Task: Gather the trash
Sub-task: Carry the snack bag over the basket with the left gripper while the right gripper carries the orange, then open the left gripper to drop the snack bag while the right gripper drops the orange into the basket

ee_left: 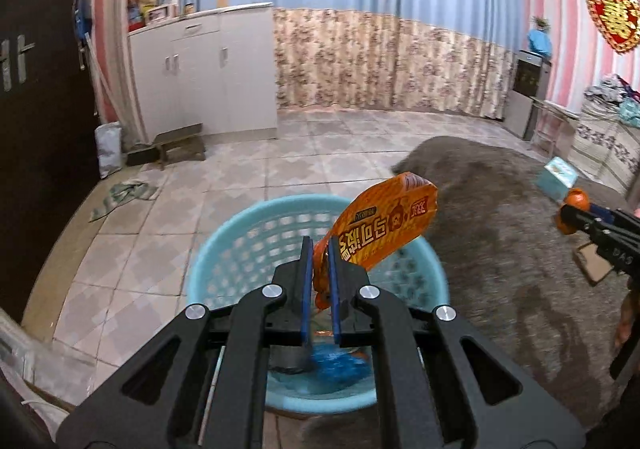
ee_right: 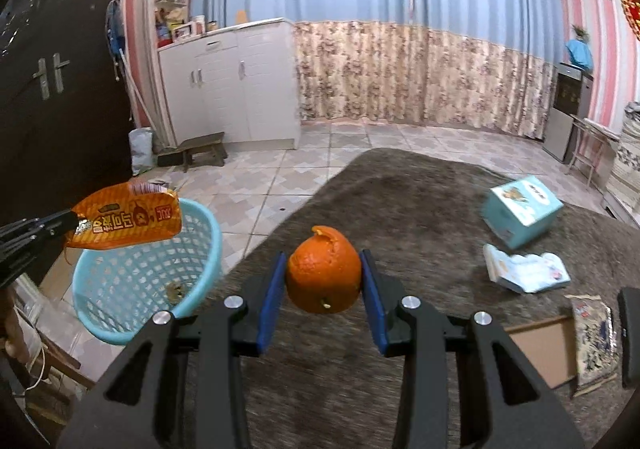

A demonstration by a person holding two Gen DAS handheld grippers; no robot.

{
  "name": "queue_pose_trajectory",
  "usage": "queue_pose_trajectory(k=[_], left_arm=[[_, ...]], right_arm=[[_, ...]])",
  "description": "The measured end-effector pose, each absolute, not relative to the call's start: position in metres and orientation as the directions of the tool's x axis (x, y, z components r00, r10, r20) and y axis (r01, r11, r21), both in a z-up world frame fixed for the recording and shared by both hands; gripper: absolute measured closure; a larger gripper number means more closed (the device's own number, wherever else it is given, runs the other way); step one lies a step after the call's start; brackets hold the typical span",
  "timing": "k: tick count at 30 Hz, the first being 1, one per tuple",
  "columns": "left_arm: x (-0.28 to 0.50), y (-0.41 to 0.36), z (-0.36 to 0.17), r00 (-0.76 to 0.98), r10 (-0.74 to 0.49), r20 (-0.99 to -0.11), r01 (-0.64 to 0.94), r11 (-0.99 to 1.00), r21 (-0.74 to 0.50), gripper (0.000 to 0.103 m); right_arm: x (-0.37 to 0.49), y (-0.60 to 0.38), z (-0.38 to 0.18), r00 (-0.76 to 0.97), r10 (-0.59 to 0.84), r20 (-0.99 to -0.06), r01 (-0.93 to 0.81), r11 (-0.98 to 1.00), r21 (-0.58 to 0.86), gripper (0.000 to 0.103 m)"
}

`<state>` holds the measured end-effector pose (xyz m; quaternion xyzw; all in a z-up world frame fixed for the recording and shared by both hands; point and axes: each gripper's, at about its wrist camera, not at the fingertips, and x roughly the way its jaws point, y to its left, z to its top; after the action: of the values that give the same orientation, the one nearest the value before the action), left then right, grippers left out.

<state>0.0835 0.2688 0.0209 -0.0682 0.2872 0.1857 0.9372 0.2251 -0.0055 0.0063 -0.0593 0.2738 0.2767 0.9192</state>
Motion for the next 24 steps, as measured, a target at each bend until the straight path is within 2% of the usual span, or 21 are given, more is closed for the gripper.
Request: queue_pose_trajectory(k=[13,22,24], left_arm=[[0.091,0.332,-0.019,0.699,0.348,-0.625,-0.456,0.89,-0.014,0.097],[0.098,0.35,-0.027,0.69,0.354,-0.632,-0.47,0.883,-0.019,0.097],[0.099,0.353,-0.027,0.693,0.353,-0.629,-0.47,0.883,-0.022,0.093]], right_arm=[[0.205,0.075,-0.003,0.636,0.542,-0.549,-0.627,0.778,0.04,0.065],[0.204,0.115,-0.018,0.596,0.558,-0.577,-0.656,0.753,0.051,0.065],[0.205,0.122,-0.022,0.59,0.555,-0.587,-0.659,0.751,0.047,0.065]])
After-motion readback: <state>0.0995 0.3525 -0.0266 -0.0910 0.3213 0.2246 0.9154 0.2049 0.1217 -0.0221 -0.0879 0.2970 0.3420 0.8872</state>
